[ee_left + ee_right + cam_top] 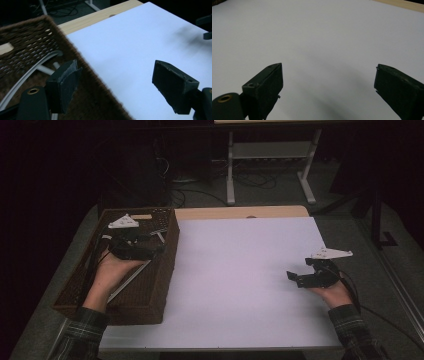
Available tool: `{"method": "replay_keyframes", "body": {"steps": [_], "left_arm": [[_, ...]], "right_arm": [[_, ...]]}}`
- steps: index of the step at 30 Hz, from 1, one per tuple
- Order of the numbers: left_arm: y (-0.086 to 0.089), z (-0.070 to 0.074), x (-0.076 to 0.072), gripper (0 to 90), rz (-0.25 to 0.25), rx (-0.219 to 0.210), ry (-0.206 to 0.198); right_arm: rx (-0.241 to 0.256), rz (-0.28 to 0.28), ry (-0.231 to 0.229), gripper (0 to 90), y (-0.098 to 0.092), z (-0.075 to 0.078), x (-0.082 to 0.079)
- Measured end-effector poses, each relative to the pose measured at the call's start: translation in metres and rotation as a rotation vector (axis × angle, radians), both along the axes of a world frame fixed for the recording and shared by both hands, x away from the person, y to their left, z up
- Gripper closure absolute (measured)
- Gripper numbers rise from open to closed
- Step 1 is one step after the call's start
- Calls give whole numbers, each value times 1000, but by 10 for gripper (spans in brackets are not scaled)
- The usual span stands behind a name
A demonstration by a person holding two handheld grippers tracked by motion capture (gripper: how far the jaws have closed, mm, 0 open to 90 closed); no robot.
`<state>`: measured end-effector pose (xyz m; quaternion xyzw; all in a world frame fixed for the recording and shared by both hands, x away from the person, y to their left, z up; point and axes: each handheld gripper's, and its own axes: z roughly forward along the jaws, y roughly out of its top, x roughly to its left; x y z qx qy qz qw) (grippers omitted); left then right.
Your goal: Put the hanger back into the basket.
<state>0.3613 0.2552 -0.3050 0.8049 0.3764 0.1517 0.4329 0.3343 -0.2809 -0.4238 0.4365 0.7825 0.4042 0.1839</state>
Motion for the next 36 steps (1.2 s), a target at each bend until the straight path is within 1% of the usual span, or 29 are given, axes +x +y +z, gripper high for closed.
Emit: {"method": "replay_keyframes", "body": {"steps": [3,8,10,14,16,18,20,22,28,31,33,36], "left_arm": [[-8,1,1,206,-12,7,-5],[-17,1,3,207,-19,-2,-6],[-24,1,3,207,-28,-8,-9],[-40,1,2,207,-44,-15,-9],[-49,0,2,207,-56,-11,-14],[-60,-2,1,207,-75,-19,-13],[-67,-3,1,207,-88,-13,-13],[-76,-3,2,207,-104,-7,-12],[-100,-3,3,207,-144,-6,-10],[-111,-5,2,207,-158,1,-14],[-118,-6,0,207,-165,-2,-14],[-130,-11,-3,207,-168,3,-12]], "right_arm": [[4,6,-2,79,0,0,0],[20,11,-3,79,-1,1,0],[25,14,-7,79,-1,1,1],[31,31,-7,79,2,3,4],[32,39,-15,78,4,3,6],[33,46,-16,78,5,3,8],[26,51,-10,78,5,2,8],[25,51,-11,77,5,3,7],[23,44,-19,78,3,5,5],[23,42,-22,77,3,6,4],[23,44,-21,77,4,6,4],[18,49,-24,77,5,6,4]]}}
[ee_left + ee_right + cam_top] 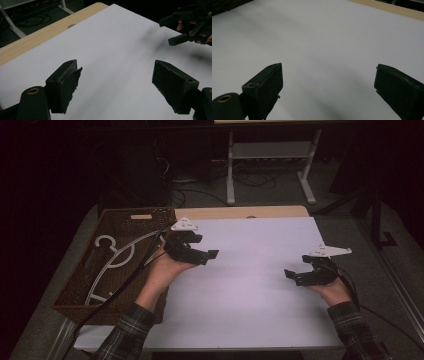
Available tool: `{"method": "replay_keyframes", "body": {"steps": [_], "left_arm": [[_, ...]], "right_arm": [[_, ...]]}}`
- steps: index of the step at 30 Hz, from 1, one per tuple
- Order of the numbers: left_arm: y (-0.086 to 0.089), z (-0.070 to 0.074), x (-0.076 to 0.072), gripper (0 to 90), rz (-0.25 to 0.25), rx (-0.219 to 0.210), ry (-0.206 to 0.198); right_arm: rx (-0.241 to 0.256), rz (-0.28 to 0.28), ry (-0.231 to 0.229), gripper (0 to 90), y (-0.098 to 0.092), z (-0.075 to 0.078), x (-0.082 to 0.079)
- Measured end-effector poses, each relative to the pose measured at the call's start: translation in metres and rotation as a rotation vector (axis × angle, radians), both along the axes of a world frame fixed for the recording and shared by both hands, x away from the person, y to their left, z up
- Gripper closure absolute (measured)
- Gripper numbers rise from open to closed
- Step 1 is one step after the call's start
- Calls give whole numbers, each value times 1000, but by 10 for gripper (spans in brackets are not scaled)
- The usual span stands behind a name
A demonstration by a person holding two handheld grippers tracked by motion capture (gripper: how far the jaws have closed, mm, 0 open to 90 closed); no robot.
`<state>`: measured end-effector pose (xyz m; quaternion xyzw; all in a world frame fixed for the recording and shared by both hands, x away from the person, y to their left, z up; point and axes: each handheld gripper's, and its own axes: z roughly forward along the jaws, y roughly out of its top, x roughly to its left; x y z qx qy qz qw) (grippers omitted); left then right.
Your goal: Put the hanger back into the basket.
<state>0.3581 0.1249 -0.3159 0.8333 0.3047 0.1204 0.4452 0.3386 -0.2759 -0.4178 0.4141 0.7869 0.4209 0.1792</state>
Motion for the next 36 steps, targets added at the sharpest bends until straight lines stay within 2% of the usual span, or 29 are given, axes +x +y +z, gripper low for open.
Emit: {"method": "replay_keyframes", "body": {"steps": [4,9,18,26,30,33,36], "left_arm": [[-14,-7,-2,207,-8,0,2],[-28,-24,-5,207,-23,25,4],[-47,-56,-15,208,-45,43,-3],[-54,-79,-18,205,-63,71,-9],[-53,-91,-16,192,-63,91,6],[-51,-97,-13,168,-56,87,23],[-49,-100,-10,127,-43,89,24]], "right_arm": [[2,1,3,78,1,0,0],[1,1,2,77,0,0,0],[-1,2,1,78,0,0,0],[-3,2,1,77,0,0,0],[-5,2,1,77,-1,0,-1],[-6,4,3,77,-1,0,-1],[-8,10,4,75,0,-1,-1]]}}
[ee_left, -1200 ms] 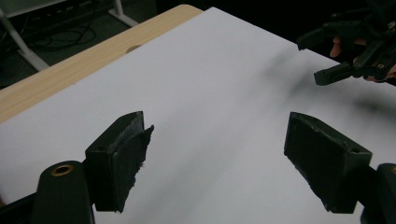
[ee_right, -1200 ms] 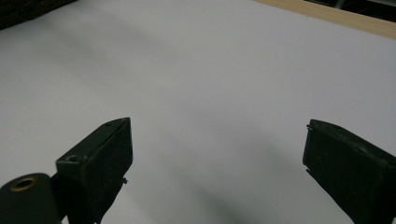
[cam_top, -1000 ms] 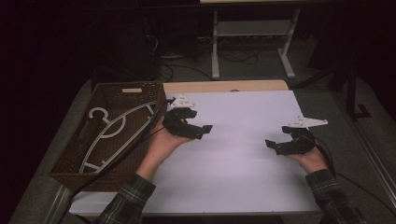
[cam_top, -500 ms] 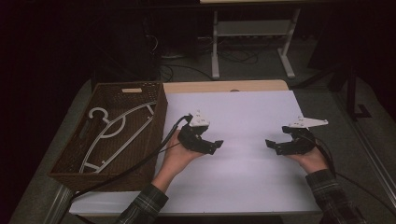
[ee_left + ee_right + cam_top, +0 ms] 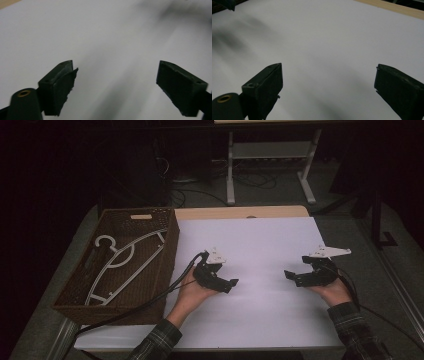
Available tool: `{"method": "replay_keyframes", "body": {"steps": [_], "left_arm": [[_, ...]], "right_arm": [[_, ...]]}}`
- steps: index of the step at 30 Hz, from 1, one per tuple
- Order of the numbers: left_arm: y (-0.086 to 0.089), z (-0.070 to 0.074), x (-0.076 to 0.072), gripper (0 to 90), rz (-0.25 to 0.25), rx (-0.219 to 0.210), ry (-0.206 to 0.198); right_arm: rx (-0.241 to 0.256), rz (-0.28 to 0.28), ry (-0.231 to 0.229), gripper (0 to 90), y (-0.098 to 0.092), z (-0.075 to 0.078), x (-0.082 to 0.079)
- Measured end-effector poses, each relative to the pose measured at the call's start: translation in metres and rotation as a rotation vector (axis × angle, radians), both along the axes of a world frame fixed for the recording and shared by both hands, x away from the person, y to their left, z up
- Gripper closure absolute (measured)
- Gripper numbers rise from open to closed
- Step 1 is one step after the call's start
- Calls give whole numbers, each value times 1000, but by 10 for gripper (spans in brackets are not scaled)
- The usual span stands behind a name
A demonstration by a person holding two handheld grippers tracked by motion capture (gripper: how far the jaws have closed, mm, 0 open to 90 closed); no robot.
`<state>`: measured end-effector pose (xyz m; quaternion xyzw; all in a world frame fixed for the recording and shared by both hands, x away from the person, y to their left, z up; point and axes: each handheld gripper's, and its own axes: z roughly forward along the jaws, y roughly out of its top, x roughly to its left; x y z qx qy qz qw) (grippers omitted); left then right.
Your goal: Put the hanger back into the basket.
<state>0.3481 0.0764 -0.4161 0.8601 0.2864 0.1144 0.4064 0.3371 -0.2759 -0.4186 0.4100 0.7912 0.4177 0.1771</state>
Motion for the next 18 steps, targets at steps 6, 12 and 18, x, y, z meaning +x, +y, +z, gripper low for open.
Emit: {"method": "replay_keyframes", "body": {"steps": [6,12,18], "left_arm": [[3,5,3,109,14,-20,-10],[5,13,3,110,14,-35,-16],[6,15,4,110,16,-36,-13]], "right_arm": [[33,44,-29,72,7,8,-7],[29,73,-30,70,12,9,-10],[37,67,-32,70,10,10,-10]]}}
